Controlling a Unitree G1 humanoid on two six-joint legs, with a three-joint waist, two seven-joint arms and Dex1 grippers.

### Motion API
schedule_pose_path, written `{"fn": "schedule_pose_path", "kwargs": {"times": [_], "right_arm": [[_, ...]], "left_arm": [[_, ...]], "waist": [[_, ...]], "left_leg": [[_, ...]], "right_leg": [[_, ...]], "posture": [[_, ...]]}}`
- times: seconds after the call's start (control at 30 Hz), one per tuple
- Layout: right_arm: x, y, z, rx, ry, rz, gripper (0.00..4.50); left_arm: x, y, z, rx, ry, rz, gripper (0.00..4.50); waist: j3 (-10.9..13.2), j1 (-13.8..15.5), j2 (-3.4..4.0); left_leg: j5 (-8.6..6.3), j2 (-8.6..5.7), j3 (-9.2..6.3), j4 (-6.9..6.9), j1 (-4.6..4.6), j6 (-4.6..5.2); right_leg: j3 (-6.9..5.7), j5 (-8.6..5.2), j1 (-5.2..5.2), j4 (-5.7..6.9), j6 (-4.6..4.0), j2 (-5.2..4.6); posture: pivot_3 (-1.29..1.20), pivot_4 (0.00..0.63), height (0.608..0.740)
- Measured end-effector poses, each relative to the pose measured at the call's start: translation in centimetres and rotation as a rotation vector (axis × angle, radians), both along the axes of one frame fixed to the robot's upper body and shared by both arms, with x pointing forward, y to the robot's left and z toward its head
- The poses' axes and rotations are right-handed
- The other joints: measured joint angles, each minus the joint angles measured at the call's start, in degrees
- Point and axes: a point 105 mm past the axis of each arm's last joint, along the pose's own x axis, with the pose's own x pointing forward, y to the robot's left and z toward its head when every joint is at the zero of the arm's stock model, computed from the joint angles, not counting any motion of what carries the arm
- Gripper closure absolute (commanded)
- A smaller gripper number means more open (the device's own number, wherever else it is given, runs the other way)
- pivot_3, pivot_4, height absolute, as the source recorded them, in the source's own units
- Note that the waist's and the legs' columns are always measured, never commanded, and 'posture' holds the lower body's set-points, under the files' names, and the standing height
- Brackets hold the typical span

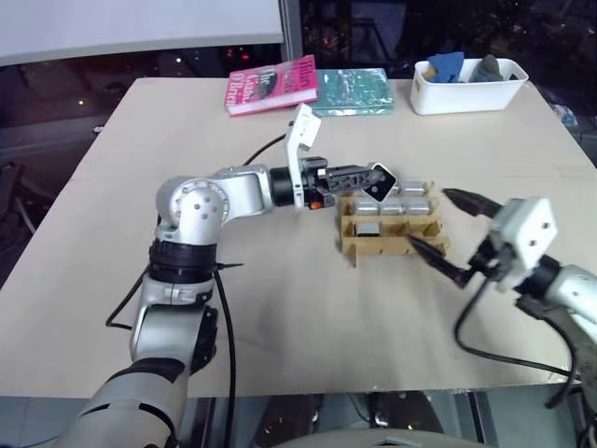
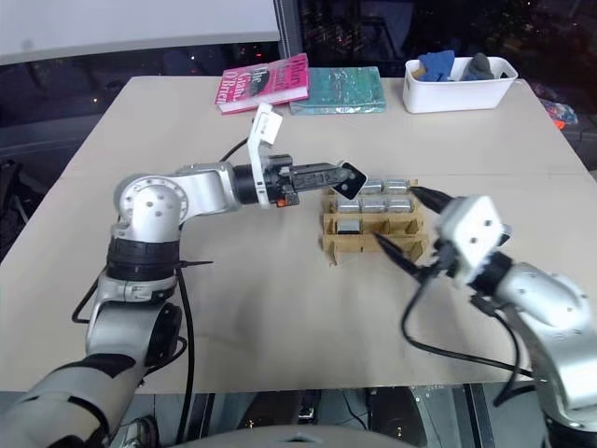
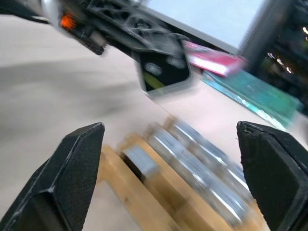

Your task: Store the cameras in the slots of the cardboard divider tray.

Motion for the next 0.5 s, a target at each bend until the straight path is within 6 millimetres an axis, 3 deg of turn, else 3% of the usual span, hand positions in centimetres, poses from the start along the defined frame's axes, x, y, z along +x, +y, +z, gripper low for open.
{"fn": "schedule_pose_path", "kwargs": {"times": [0.1, 0.23, 0.5], "right_arm": [[-1.2, -2.9, 0.6, 0.023, 0.081, 0.064, 0.10], [-1.6, -4.6, 1.4, 0.014, 0.128, 0.121, 0.10], [-2.1, -6.1, 2.3, -0.029, 0.155, 0.166, 0.10]], "left_arm": [[1.2, -1.6, -1.2, 0.098, -0.130, -0.089, 3.78], [1.8, -2.9, -2.6, 0.184, -0.231, -0.183, 3.78], [2.8, -3.0, -5.0, 0.338, -0.403, -0.265, 3.78]], "waist": [[0.01, -0.11, 0.00], [0.02, -0.52, -0.02], [0.05, -0.18, -0.04]], "left_leg": [[-0.02, 0.00, -0.02, -0.02, 0.00, 0.06], [-0.07, 0.19, 0.08, -0.04, 0.01, 0.14], [-0.34, 0.18, 0.10, 0.12, -0.26, 0.61]], "right_leg": [[-0.02, 0.00, 0.04, -0.02, 0.00, 0.01], [0.09, 0.00, -0.03, -0.01, -0.01, -0.02], [0.02, 0.00, -0.15, -0.08, 0.01, -0.04]], "posture": [[0.00, 0.150, 0.740], [0.00, 0.150, 0.740], [0.00, 0.150, 0.740]]}}
